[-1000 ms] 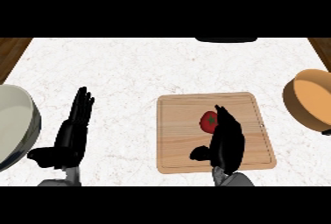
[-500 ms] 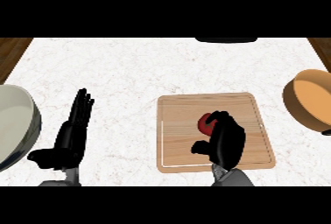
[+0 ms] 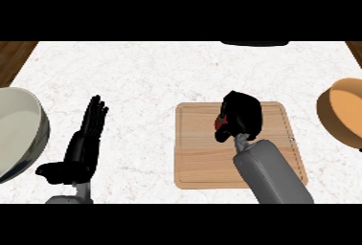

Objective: Pick the tomato from the cutting board and place it in the pot

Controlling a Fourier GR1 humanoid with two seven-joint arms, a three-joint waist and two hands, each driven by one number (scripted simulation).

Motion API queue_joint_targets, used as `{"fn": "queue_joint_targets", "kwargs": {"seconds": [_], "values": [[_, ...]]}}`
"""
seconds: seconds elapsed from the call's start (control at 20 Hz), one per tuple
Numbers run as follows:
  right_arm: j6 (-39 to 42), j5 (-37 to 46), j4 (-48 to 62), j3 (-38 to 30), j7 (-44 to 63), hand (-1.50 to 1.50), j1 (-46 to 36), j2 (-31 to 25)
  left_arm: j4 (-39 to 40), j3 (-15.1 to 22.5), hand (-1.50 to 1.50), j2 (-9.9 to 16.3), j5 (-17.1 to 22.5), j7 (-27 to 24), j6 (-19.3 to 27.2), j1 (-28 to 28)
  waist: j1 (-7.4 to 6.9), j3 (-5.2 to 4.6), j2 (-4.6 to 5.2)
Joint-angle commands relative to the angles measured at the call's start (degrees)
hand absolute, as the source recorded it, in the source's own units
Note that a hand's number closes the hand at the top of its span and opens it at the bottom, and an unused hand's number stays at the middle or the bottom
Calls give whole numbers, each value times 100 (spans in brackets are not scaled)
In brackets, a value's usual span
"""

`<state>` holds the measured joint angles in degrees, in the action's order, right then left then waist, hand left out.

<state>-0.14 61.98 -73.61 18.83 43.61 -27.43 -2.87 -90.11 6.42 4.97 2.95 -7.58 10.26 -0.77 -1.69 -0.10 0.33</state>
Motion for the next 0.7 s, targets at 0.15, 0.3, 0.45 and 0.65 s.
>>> {"fn": "queue_joint_targets", "kwargs": {"seconds": [0.15, 0.3, 0.45, 0.65], "values": [[681, -18, 573, -408, -147, 150, -1666, 26, 250, -186, 0, -16, -120, 128, 152, -412, 133, 8, -26], [483, 162, 102, -477, -159, 150, -1811, -192, -22, -97, 0, -83, -93, 159, 165, -131, 143, 9, -47], [411, 498, -447, -371, 142, 150, -1837, -220, -12, -251, 0, 54, 58, 229, 7, -101, 188, 8, -59], [741, 990, -892, -309, 574, 150, -1880, -422, -232, -33, 0, -65, -215, 216, 199, 136, 196, 10, -69]]}}
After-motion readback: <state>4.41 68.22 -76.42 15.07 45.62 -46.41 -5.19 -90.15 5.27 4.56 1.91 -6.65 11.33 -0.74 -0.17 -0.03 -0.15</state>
